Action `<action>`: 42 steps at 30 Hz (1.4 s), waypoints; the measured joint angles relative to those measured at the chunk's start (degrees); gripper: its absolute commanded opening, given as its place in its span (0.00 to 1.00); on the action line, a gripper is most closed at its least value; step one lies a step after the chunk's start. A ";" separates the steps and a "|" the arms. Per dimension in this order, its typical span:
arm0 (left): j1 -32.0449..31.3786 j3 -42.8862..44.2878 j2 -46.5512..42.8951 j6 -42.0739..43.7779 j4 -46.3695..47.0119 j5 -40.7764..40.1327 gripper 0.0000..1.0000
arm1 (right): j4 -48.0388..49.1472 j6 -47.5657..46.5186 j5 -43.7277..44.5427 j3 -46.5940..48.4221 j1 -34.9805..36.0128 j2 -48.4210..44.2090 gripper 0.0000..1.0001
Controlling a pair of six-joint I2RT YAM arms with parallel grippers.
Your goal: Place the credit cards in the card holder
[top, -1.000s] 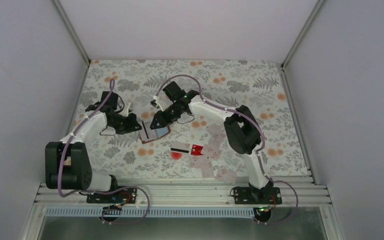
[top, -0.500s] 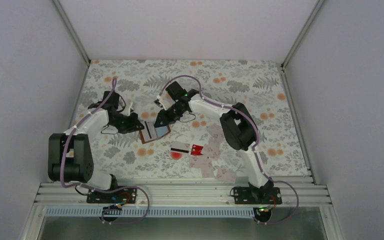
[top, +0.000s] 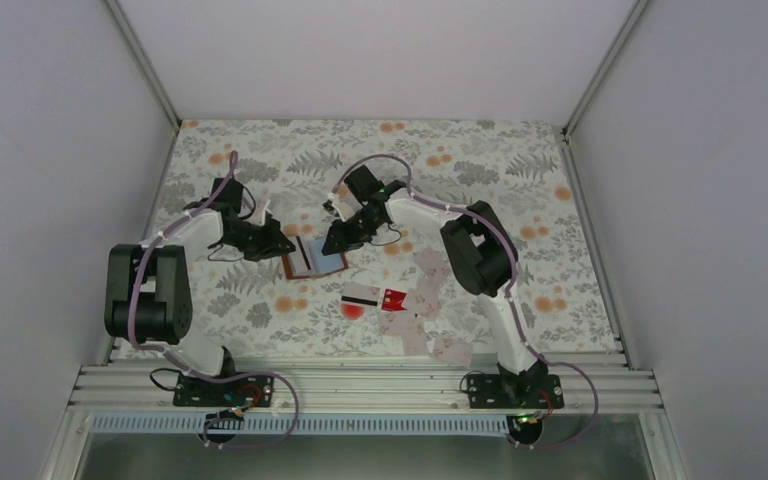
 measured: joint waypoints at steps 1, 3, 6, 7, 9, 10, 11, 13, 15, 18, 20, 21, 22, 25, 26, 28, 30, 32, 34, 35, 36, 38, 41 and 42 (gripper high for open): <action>0.00 0.02 0.39 -0.13 0.31 0.20 0.02 | 0.07 -0.07 0.00 -0.11 -0.09 0.20 0.21; 0.00 0.09 0.87 -0.28 0.81 0.46 0.02 | 0.15 -0.22 0.00 -0.44 -0.13 0.50 0.20; 0.00 0.13 1.09 -0.42 1.44 1.01 0.02 | 0.17 -0.39 -0.02 -0.83 -0.17 0.74 0.21; 0.00 0.17 1.27 -0.44 1.84 1.29 0.02 | 0.17 -0.44 -0.02 -0.83 -0.22 0.81 0.20; 0.00 0.20 1.77 -0.59 2.45 1.73 0.02 | 0.17 -0.48 -0.04 -0.85 -0.31 0.81 0.20; 0.00 0.20 1.95 -0.66 2.56 1.81 0.02 | 0.20 -0.52 -0.13 -0.87 -0.35 0.81 0.20; 0.00 0.20 2.14 -0.72 2.78 2.01 0.02 | 0.22 -0.61 -0.17 -0.90 -0.42 0.81 0.20; 0.00 0.31 2.62 -0.90 3.21 2.29 0.03 | 0.35 -0.70 -0.20 -1.11 -0.52 0.81 0.20; 0.00 0.33 3.15 -1.09 3.52 2.51 0.02 | 0.37 -0.87 -0.22 -1.38 -0.63 0.81 0.20; 0.00 0.33 3.80 -1.57 4.28 2.99 0.02 | 0.39 -0.96 -0.24 -1.81 -0.81 0.81 0.20; 0.00 0.33 4.20 -2.01 4.98 3.30 0.02 | 0.42 -1.09 -0.26 -2.21 -0.90 0.81 0.20; 0.00 0.33 4.37 -2.19 5.18 3.39 0.02 | 0.42 -1.11 -0.24 -2.43 -0.92 0.81 0.20; 0.00 0.28 4.52 -2.43 5.51 3.45 0.03 | 0.39 -1.14 -0.26 -2.58 -0.94 0.81 0.20; 0.00 0.11 4.66 -3.19 6.10 3.45 0.02 | 0.48 -1.27 -0.44 -2.91 -0.98 0.81 0.20; 0.00 0.07 4.66 -3.32 6.21 3.43 0.02 | 0.57 -1.33 -0.52 -3.02 -1.01 0.81 0.20; 0.00 -0.26 4.66 -3.67 6.56 3.37 0.02 | 0.87 -1.36 -0.74 -3.41 -1.07 0.81 0.20; 0.00 -0.66 4.66 -3.87 6.84 3.34 0.02 | 1.01 -1.36 -0.98 -3.67 -1.18 0.81 0.19; 0.00 -0.96 4.66 -3.91 6.95 3.30 0.02 | 1.22 -1.36 -1.16 -3.82 -1.29 0.81 0.19; 0.00 -1.25 4.66 -3.91 7.10 3.15 0.02 | 1.38 -1.36 -1.31 -3.98 -1.33 0.81 0.19; 0.00 -1.38 4.66 -3.93 7.23 3.13 0.02 | 1.44 -1.36 -1.38 -4.04 -1.36 0.81 0.19; 0.00 -1.53 4.66 -4.00 7.23 3.10 0.03 | 1.49 -1.36 -1.44 -4.07 -1.38 0.81 0.19; 0.00 -1.90 4.81 -4.37 7.52 3.08 0.02 | 1.53 -1.36 -1.51 -4.11 -1.44 0.81 0.19; 0.00 -2.54 5.11 -4.87 8.15 2.97 0.02 | 1.73 -1.36 -1.57 -4.26 -1.44 0.81 0.19; 0.00 -2.67 5.25 -5.03 8.26 2.95 0.02 | 1.86 -1.36 -1.62 -4.33 -1.46 0.81 0.19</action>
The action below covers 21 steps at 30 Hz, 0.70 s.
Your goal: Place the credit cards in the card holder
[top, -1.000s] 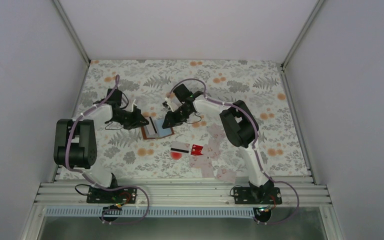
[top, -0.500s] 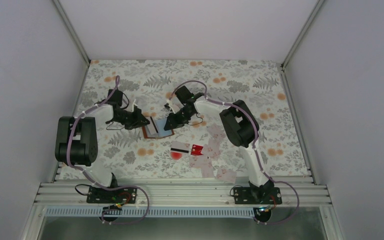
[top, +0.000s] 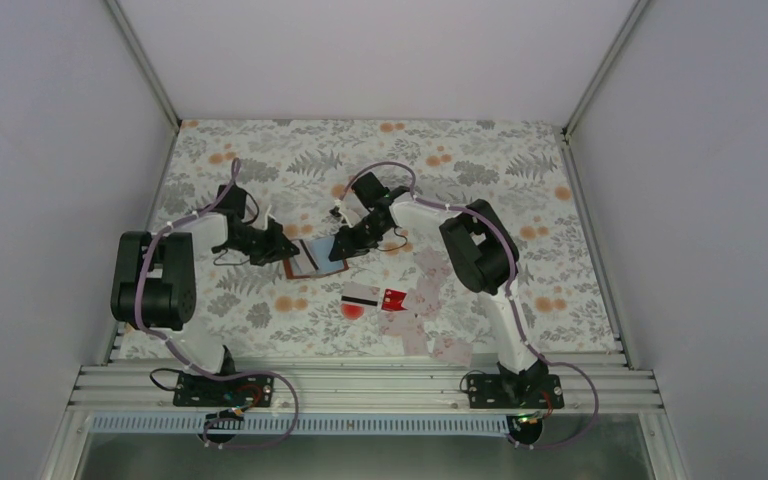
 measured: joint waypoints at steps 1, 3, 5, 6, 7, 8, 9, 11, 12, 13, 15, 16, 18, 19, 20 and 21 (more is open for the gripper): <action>0.00 -0.20 0.11 -0.11 0.20 0.00 0.02 | 0.09 0.00 -0.11 -0.09 -0.04 0.00 0.19; 0.00 -0.37 0.20 -0.15 0.26 0.02 0.02 | 0.26 0.02 -0.35 -0.22 -0.09 0.00 0.19; -0.02 -0.52 0.35 -0.13 0.39 0.02 0.02 | 0.42 0.02 -0.42 -0.31 -0.13 0.00 0.19; -0.09 -0.52 0.52 -0.13 0.39 0.02 0.02 | 0.50 0.02 -0.52 -0.37 -0.13 0.00 0.19; -0.13 -0.52 0.74 -0.13 0.44 0.02 0.02 | 0.66 0.02 -0.59 -0.48 -0.15 0.00 0.19; -0.26 -0.52 1.03 -0.13 0.46 0.04 0.02 | 0.70 0.02 -0.70 -0.52 -0.17 0.00 0.19; -0.35 -0.52 1.25 -0.13 0.48 0.07 0.02 | 0.81 0.02 -0.76 -0.61 -0.20 0.00 0.19; -0.76 -0.50 1.86 -0.11 0.59 0.24 0.02 | 1.03 0.02 -0.94 -0.74 -0.22 0.00 0.19; -1.03 -0.50 2.16 -0.13 0.63 0.33 0.02 | 1.09 0.02 -0.98 -0.79 -0.24 0.00 0.19; -1.22 -0.50 2.36 -0.13 0.66 0.46 0.02 | 1.11 0.02 -1.05 -0.83 -0.26 0.00 0.19; -1.51 -0.28 2.78 -0.09 0.66 0.55 0.03 | 1.20 0.02 -1.18 -0.92 -0.26 0.00 0.19; -1.57 -0.09 2.97 -0.04 0.63 0.66 0.02 | 1.25 0.02 -1.20 -0.98 -0.26 0.00 0.19; -1.73 0.28 3.26 0.11 0.52 0.68 0.02 | 1.29 0.02 -1.27 -1.01 -0.31 0.00 0.19; -1.84 0.52 3.39 0.15 0.35 0.68 0.02 | 1.31 0.02 -1.33 -1.01 -0.33 0.00 0.19; -1.95 0.70 3.50 0.24 0.26 0.66 0.02 | 1.33 0.02 -1.38 -1.05 -0.35 0.00 0.19; -2.03 0.87 3.65 0.33 0.17 0.66 0.02 | 1.42 0.04 -1.42 -1.11 -0.37 0.00 0.19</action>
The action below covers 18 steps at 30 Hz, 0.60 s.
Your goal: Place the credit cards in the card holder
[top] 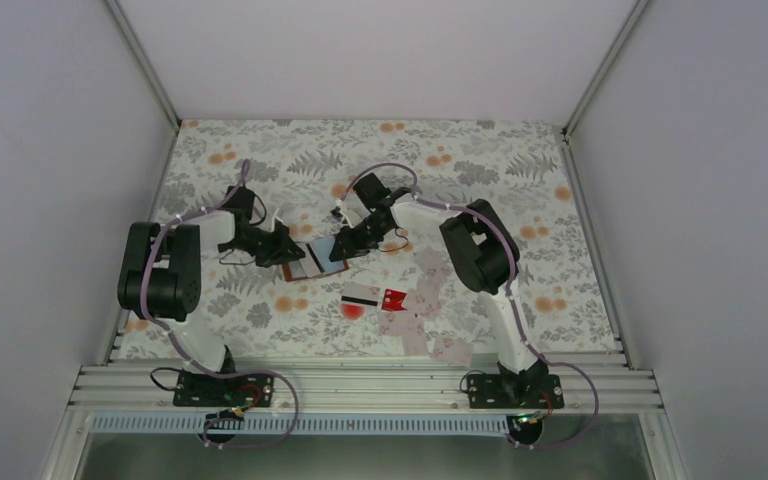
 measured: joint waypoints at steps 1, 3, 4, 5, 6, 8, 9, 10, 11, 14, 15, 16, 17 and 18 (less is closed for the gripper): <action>-0.02 0.11 0.13 0.11 -0.09 0.02 0.02 | 0.04 0.00 -0.02 -0.02 -0.02 0.00 0.19; 0.00 0.26 0.35 0.33 -0.31 0.02 0.02 | 0.13 0.00 -0.17 -0.11 -0.02 0.00 0.19; 0.00 0.44 0.48 0.48 -0.48 0.00 0.02 | 0.17 0.00 -0.22 -0.13 -0.04 0.00 0.19; 0.00 0.59 0.63 0.66 -0.61 0.02 0.02 | 0.20 0.00 -0.22 -0.17 -0.04 0.00 0.19; 0.00 0.79 0.87 0.85 -0.76 0.02 0.02 | 0.28 0.00 -0.24 -0.22 -0.07 0.00 0.19; 0.00 0.98 1.20 1.05 -0.96 0.04 0.02 | 0.39 0.00 -0.39 -0.31 -0.11 0.00 0.19; 0.00 1.03 1.25 1.11 -1.07 0.04 0.02 | 0.50 0.00 -0.42 -0.37 -0.11 0.00 0.19; -0.02 1.20 1.31 1.22 -1.27 0.07 0.02 | 0.57 0.00 -0.48 -0.42 -0.13 0.00 0.19; -0.04 1.40 1.42 1.29 -1.42 0.09 0.02 | 0.59 0.02 -0.50 -0.44 -0.13 0.00 0.19; -0.20 2.34 2.43 1.55 -2.19 0.26 0.02 | 0.74 0.02 -0.63 -0.52 -0.15 -0.02 0.19; -0.22 2.73 2.89 1.68 -2.47 0.42 0.02 | 0.74 0.02 -0.63 -0.52 -0.15 -0.02 0.19; -0.22 3.08 3.26 1.81 -2.75 0.55 0.03 | 0.74 0.00 -0.63 -0.52 -0.15 -0.02 0.19; -0.22 3.39 3.58 1.97 -2.99 0.70 0.02 | 0.74 0.02 -0.63 -0.52 -0.15 -0.02 0.19; -0.24 3.65 3.78 2.16 -3.23 0.83 0.02 | 0.74 0.02 -0.63 -0.52 -0.15 -0.02 0.19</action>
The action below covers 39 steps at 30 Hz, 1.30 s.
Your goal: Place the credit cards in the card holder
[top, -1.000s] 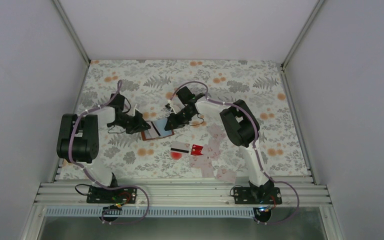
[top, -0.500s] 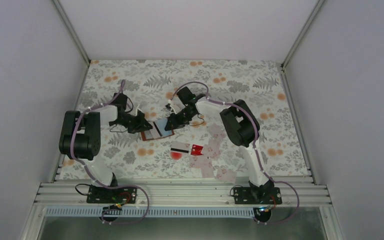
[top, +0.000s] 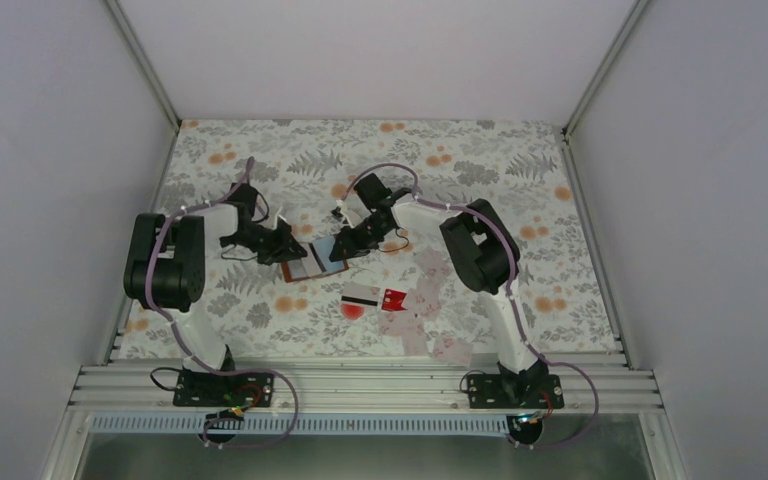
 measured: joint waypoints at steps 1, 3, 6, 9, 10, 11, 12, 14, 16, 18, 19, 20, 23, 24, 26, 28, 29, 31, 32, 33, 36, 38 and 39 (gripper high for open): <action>0.00 0.35 0.28 0.24 -0.42 0.11 0.02 | 0.00 0.00 0.00 0.00 0.00 0.00 0.19; -0.02 0.74 0.55 0.66 -0.96 0.15 0.02 | 0.00 0.00 0.00 0.00 -0.04 0.00 0.19; -0.09 1.53 0.96 1.27 -2.03 0.11 0.02 | 0.00 0.02 0.02 0.00 -0.04 0.00 0.19; -0.15 2.47 1.42 2.14 -3.30 0.02 0.02 | 0.00 0.02 0.00 0.00 -0.07 0.00 0.19; -0.22 2.82 1.60 2.34 -3.74 -0.04 0.02 | 0.00 0.02 0.00 0.00 -0.07 0.00 0.19; -0.26 3.21 1.81 2.51 -4.26 -0.22 0.02 | 0.00 0.02 0.00 0.00 -0.07 0.00 0.19; -0.31 3.58 1.99 2.75 -4.76 -0.39 0.02 | -0.02 0.02 0.00 0.00 -0.07 0.00 0.19; -0.37 4.07 2.12 3.21 -5.51 -0.63 0.02 | 0.00 0.02 0.00 0.00 -0.07 0.00 0.19; -0.37 4.35 2.12 3.48 -5.99 -0.87 0.02 | -0.02 0.02 0.00 0.00 -0.07 0.00 0.19; -0.37 4.57 2.12 3.67 -6.45 -1.01 0.02 | -0.02 0.02 0.00 0.00 -0.09 0.00 0.19; -0.37 4.70 2.12 3.72 -6.73 -1.07 0.02 | -0.02 0.02 0.00 0.00 -0.09 0.00 0.19; -0.37 4.79 2.12 3.78 -7.04 -1.11 0.02 | 0.00 0.02 0.00 0.00 -0.09 0.00 0.19; -0.37 5.31 2.14 4.09 -8.17 -1.31 0.02 | 0.22 0.00 0.00 -0.24 -0.09 -0.09 0.19; -0.37 5.51 2.16 4.15 -8.55 -1.38 0.02 | 0.24 0.00 0.00 -0.37 -0.09 -0.13 0.19; -0.37 5.92 2.36 4.52 -9.18 -1.49 0.02 | 0.24 0.00 0.02 -0.48 -0.11 -0.26 0.19; -0.37 6.25 2.80 4.90 -9.57 -1.46 0.02 | 0.28 0.00 0.02 -0.57 -0.11 -0.31 0.19; -0.35 6.38 3.08 5.01 -9.68 -1.44 0.02 | 0.28 0.00 0.02 -0.61 -0.11 -0.33 0.19; -0.33 6.60 3.56 5.18 -9.84 -1.29 0.02 | 0.42 0.00 0.02 -0.74 -0.11 -0.39 0.19; -0.33 6.67 3.76 5.20 -9.88 -1.11 0.02 | 0.42 0.00 0.02 -0.79 -0.15 -0.42 0.19; -0.33 6.67 3.93 5.22 -9.86 -0.90 0.02 | 0.39 0.00 0.02 -0.87 -0.15 -0.46 0.19; -0.31 6.71 4.44 5.33 -9.86 -0.33 0.02 | 0.39 0.00 0.02 -0.96 -0.22 -0.50 0.19; -0.31 6.88 4.94 5.33 -9.86 0.07 0.02 | 0.35 -0.02 0.02 -0.98 -0.24 -0.52 0.19; -0.31 6.91 5.05 5.33 -9.86 0.20 0.02 | 0.35 0.00 0.02 -1.01 -0.26 -0.52 0.19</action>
